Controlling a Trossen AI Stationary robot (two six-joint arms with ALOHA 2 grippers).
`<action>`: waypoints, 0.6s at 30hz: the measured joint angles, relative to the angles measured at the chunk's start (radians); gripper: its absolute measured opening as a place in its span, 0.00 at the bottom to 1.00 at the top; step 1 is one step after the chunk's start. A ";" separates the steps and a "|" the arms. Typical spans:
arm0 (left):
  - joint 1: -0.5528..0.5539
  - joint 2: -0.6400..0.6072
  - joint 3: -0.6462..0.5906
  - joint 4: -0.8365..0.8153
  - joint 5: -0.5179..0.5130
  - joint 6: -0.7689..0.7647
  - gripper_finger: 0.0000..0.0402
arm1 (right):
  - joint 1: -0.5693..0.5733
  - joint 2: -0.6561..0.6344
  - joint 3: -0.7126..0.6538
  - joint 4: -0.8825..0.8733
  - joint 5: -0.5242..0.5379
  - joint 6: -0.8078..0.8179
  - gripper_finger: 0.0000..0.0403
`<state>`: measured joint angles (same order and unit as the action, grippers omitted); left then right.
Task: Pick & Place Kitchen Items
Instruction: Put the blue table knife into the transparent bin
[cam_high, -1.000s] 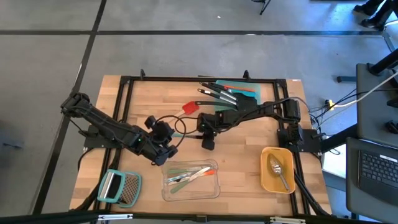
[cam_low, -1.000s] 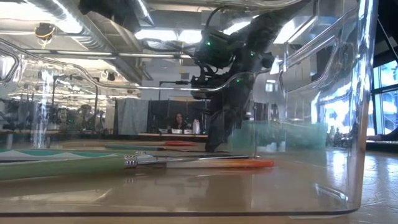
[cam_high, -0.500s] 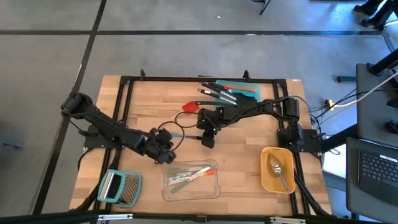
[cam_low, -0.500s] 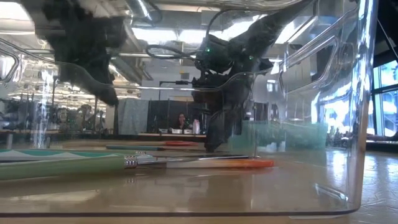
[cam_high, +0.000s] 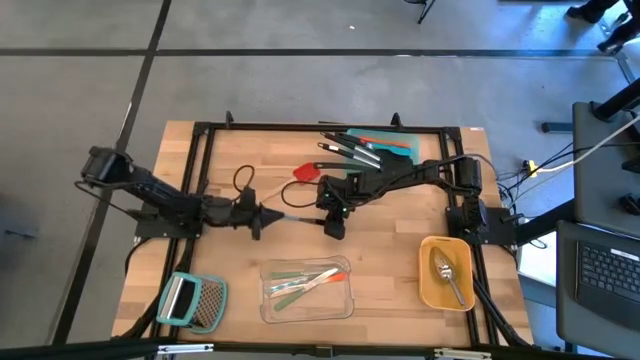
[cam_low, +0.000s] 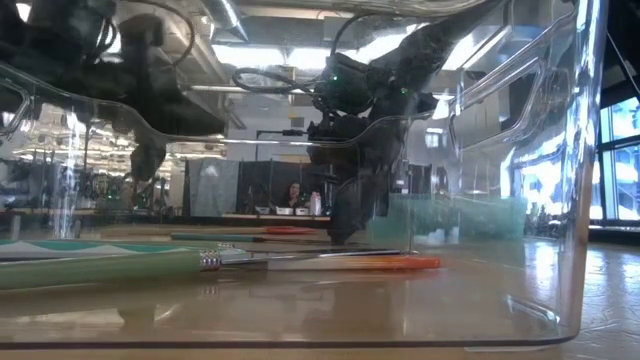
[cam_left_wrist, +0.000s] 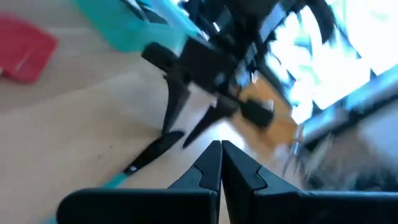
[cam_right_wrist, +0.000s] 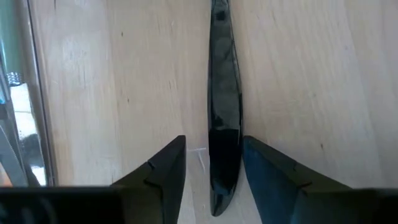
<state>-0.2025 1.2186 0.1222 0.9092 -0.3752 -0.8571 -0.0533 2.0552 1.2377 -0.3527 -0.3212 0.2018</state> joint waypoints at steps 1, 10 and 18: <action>0.017 -0.010 -0.009 -0.007 0.048 0.074 0.00 | 0.000 0.000 0.000 0.000 -0.001 0.000 0.40; 0.194 -0.033 0.055 -0.352 0.304 0.529 0.02 | 0.003 -0.002 -0.001 0.001 0.057 -0.087 0.40; 0.296 -0.032 0.100 -0.448 0.302 0.640 0.18 | 0.008 -0.005 -0.003 0.006 0.104 -0.233 0.40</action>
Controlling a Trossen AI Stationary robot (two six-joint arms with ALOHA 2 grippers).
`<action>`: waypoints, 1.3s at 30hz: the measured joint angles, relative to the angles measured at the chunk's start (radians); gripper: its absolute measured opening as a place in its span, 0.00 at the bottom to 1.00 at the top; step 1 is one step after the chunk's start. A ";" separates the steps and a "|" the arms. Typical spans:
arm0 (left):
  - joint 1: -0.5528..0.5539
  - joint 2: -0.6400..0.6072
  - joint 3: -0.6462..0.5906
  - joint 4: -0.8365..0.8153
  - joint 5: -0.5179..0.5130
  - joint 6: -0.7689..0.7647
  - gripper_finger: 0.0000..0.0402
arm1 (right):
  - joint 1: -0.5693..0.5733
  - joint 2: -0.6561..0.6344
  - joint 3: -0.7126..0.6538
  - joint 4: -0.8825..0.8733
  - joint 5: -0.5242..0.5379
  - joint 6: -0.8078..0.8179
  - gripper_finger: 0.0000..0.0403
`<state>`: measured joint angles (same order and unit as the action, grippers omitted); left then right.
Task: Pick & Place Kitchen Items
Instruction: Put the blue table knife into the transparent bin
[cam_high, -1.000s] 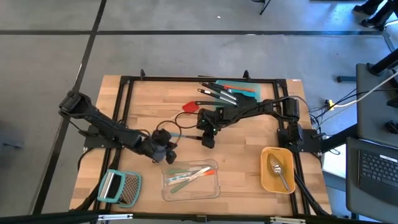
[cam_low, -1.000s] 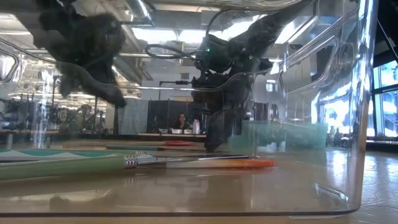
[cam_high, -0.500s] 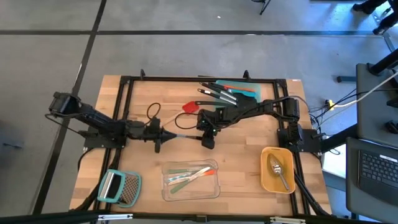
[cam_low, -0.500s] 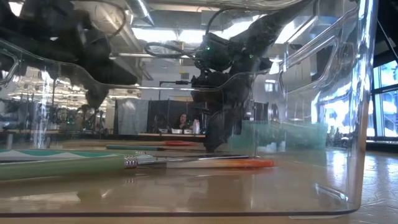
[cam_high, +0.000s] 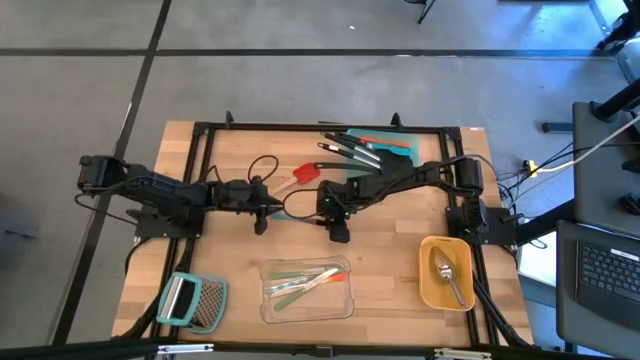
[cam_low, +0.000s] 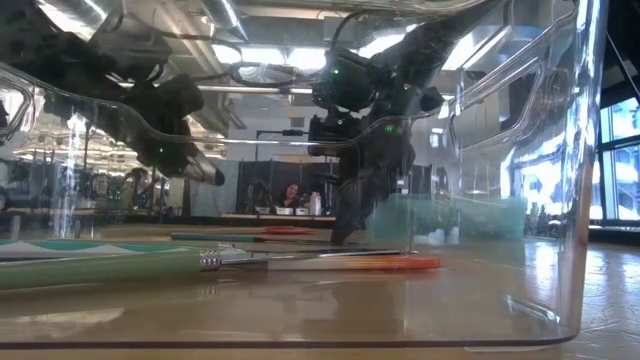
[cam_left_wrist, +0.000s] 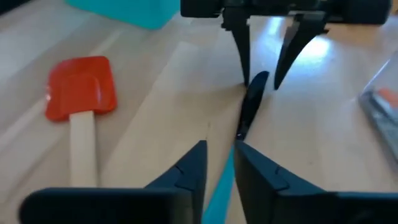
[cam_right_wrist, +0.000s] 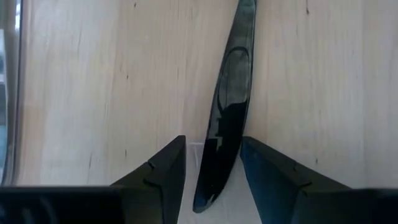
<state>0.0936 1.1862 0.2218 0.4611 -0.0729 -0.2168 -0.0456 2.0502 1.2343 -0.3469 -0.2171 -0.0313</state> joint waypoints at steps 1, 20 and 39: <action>0.007 0.000 0.000 -0.004 0.000 0.017 0.20 | 0.000 0.000 0.000 0.001 0.001 -0.001 0.40; 0.059 0.000 0.000 -0.020 -0.057 -0.293 0.34 | -0.002 0.007 -0.003 0.120 0.022 0.004 0.40; 0.046 0.000 0.000 -0.160 0.148 0.069 0.33 | 0.003 0.007 -0.001 0.107 0.080 0.102 0.40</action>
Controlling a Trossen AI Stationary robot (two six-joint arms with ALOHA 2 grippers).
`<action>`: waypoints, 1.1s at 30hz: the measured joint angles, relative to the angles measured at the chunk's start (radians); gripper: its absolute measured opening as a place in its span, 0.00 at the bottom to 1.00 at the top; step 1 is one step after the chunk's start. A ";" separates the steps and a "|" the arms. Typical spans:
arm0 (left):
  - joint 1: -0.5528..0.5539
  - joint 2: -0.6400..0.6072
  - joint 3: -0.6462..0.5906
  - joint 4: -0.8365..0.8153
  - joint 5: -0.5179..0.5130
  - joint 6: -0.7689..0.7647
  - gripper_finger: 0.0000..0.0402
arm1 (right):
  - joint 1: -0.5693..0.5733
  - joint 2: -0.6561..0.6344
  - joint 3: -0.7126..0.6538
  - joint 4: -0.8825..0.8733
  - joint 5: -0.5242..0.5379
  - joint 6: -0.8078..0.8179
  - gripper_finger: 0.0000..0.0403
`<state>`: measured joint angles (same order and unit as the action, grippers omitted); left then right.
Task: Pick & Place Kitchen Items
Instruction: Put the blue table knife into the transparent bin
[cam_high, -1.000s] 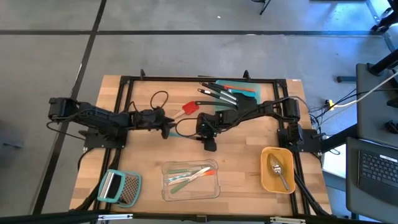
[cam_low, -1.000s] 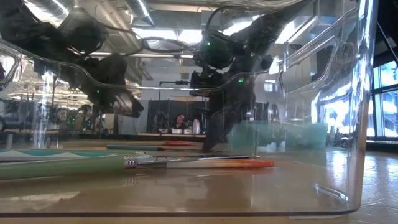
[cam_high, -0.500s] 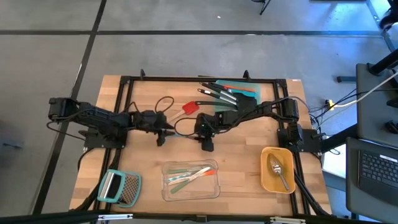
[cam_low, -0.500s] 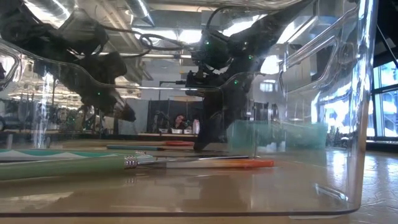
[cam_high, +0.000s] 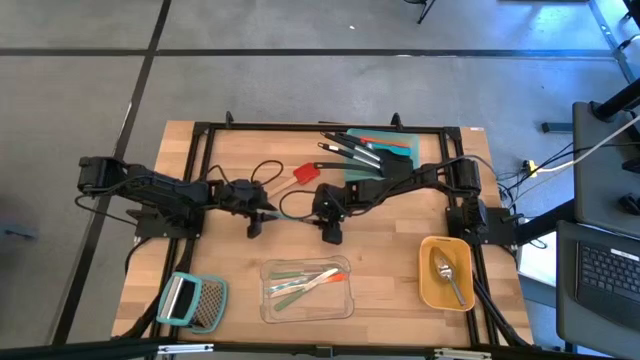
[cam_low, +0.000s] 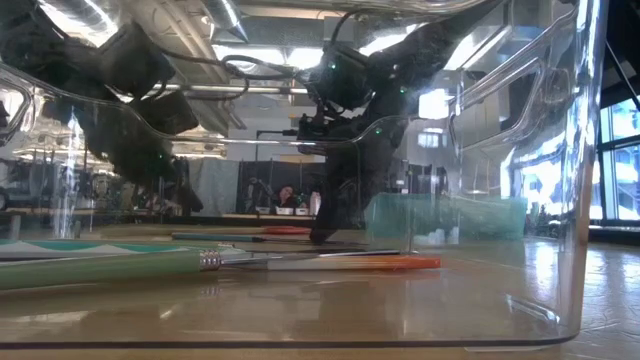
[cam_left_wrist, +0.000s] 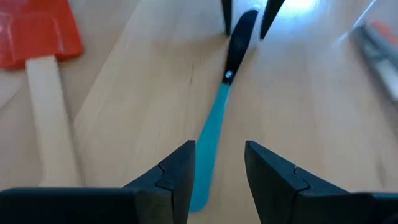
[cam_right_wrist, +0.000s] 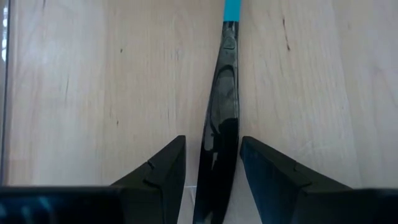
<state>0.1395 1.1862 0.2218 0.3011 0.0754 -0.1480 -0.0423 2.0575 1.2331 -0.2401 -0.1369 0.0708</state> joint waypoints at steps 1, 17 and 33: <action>0.002 0.000 0.000 -0.015 -0.005 0.009 0.34 | 0.002 0.000 0.000 -0.001 0.006 0.000 0.40; 0.006 0.000 0.000 -0.096 0.013 -0.244 0.35 | 0.012 0.000 0.000 -0.003 0.011 0.056 0.40; 0.004 0.000 0.218 -0.262 -0.009 -0.526 0.35 | 0.011 0.000 -0.002 0.032 0.006 0.048 0.40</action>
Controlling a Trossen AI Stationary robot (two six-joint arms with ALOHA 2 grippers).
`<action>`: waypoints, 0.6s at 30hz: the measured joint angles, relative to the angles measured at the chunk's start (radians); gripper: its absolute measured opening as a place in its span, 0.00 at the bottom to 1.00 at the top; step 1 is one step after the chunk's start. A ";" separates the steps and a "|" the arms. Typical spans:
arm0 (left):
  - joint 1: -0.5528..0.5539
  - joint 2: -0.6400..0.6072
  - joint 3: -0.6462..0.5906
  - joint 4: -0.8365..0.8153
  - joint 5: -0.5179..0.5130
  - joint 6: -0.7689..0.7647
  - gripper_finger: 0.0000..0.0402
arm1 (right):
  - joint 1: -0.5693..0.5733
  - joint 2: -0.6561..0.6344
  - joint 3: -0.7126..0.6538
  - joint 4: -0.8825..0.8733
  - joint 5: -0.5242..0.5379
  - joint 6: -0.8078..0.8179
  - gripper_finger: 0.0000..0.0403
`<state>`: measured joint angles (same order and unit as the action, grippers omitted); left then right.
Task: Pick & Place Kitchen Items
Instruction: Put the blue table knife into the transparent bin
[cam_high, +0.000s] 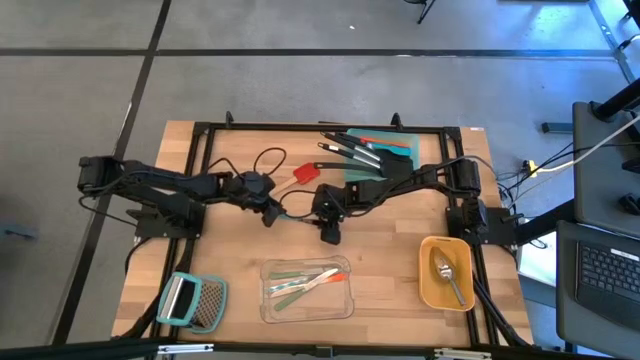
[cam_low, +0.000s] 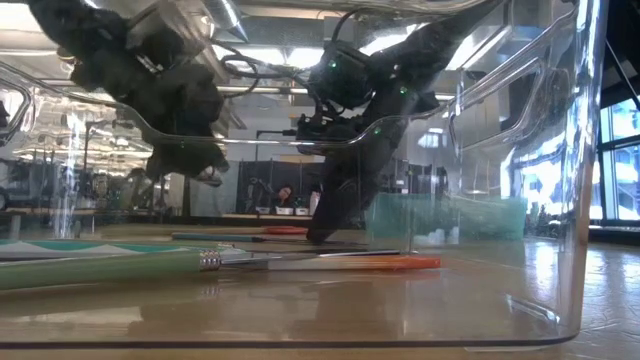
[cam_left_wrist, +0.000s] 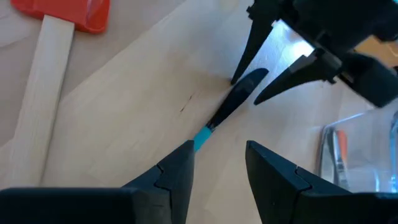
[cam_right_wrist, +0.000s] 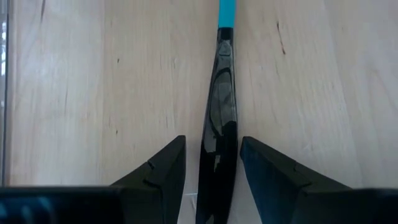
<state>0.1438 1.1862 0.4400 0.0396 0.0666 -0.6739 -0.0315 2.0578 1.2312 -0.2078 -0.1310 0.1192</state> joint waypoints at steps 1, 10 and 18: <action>-0.004 0.000 0.012 -0.017 -0.001 -0.009 0.35 | 0.000 0.000 0.000 0.003 0.000 0.000 0.40; -0.059 0.000 0.055 -0.073 -0.031 -0.046 0.35 | 0.000 0.000 0.000 0.004 0.000 -0.003 0.40; -0.106 0.000 0.055 -0.165 -0.031 0.186 0.35 | 0.000 0.000 0.002 -0.013 0.000 -0.007 0.40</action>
<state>0.0377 1.1862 0.4946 -0.1255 0.0358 -0.4875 -0.0315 2.0583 1.2335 -0.2204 -0.1310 0.1121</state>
